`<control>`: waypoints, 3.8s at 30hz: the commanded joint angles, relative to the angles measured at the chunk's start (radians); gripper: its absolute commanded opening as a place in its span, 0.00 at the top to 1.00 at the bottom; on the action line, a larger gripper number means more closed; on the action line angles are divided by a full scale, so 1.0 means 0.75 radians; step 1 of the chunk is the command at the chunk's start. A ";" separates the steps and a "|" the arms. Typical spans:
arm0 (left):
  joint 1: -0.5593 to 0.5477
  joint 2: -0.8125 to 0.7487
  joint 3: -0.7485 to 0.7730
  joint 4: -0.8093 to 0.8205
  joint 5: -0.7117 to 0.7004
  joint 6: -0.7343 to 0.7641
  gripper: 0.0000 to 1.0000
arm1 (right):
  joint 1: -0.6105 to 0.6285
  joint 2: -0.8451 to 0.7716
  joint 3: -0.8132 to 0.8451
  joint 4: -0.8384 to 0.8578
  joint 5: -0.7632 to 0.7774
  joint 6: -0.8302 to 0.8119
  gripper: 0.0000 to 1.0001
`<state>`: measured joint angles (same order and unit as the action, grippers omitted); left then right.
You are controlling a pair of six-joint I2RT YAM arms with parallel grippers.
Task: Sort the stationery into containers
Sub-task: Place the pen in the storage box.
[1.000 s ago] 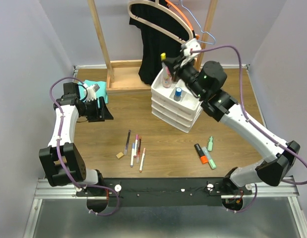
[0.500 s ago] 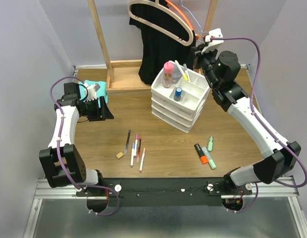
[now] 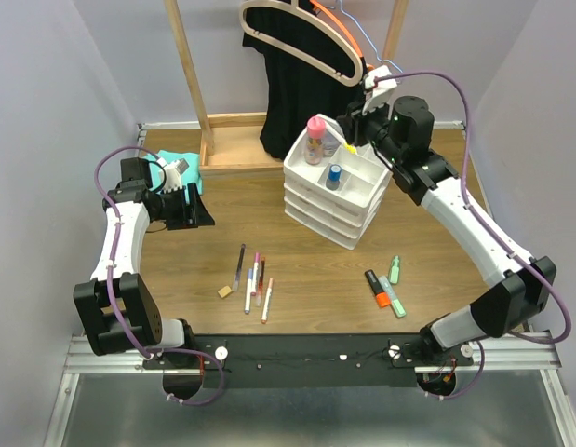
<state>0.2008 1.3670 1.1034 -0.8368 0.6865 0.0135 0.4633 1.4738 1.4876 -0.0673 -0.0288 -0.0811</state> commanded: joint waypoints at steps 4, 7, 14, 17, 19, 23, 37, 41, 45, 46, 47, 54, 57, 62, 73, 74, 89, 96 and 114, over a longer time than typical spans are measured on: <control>-0.006 -0.056 -0.031 0.034 0.044 0.000 0.32 | -0.076 0.152 0.076 -0.280 -0.244 0.083 0.56; -0.004 -0.074 -0.052 0.038 0.048 0.000 0.32 | -0.094 0.190 0.113 -0.307 -0.258 0.084 0.55; -0.004 -0.078 -0.066 0.050 0.050 0.000 0.32 | -0.110 0.217 0.129 -0.332 -0.268 0.086 0.58; -0.006 -0.068 -0.058 0.054 0.054 -0.002 0.32 | -0.113 0.211 0.117 -0.342 -0.291 0.090 0.66; -0.004 -0.060 -0.050 0.052 0.054 -0.004 0.32 | -0.113 0.211 0.115 -0.352 -0.301 0.096 0.71; -0.004 -0.051 -0.046 0.056 0.060 -0.006 0.32 | -0.117 0.209 0.117 -0.370 -0.291 0.104 0.72; -0.006 -0.045 -0.048 0.064 0.077 -0.012 0.32 | -0.125 0.211 0.074 -0.391 -0.211 0.079 0.75; -0.006 -0.047 -0.046 0.073 0.081 -0.012 0.32 | -0.125 0.193 0.076 -0.399 -0.221 0.053 0.86; -0.008 -0.045 -0.031 0.071 0.091 -0.014 0.32 | -0.125 0.125 0.113 -0.413 -0.228 0.004 0.93; -0.006 -0.043 -0.025 0.073 0.095 -0.012 0.32 | -0.125 0.113 0.135 -0.460 -0.232 -0.006 0.95; -0.006 -0.041 -0.021 0.071 0.101 -0.014 0.32 | -0.125 0.111 0.164 -0.489 -0.238 -0.033 0.96; -0.026 -0.029 0.014 0.101 0.128 -0.036 0.32 | -0.125 0.019 0.287 -0.716 -0.266 -0.298 0.98; -0.039 -0.025 0.022 0.116 0.132 -0.055 0.32 | -0.125 -0.010 0.328 -0.849 -0.203 -0.584 0.98; -0.041 -0.035 0.001 0.165 0.158 -0.085 0.32 | -0.125 -0.061 0.305 -0.990 -0.070 -1.139 0.99; -0.047 -0.068 -0.056 0.248 0.185 -0.124 0.32 | -0.125 -0.024 0.328 -1.064 -0.043 -1.980 0.99; -0.047 -0.074 -0.062 0.255 0.185 -0.130 0.32 | -0.125 -0.006 0.334 -1.070 -0.043 -2.004 0.99; -0.047 -0.137 -0.148 0.322 0.191 -0.149 0.32 | -0.125 0.166 0.479 -1.242 0.026 -2.383 0.99; -0.047 -0.146 -0.177 0.357 0.201 -0.173 0.32 | -0.123 0.193 0.465 -1.238 0.048 -2.575 0.99; -0.045 -0.156 -0.193 0.383 0.214 -0.192 0.31 | -0.123 0.164 0.326 -1.037 0.057 -2.819 0.68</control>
<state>0.1696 1.2755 0.9718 -0.5697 0.8097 -0.1234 0.3775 1.6295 1.7584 -0.9222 0.0185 -1.9854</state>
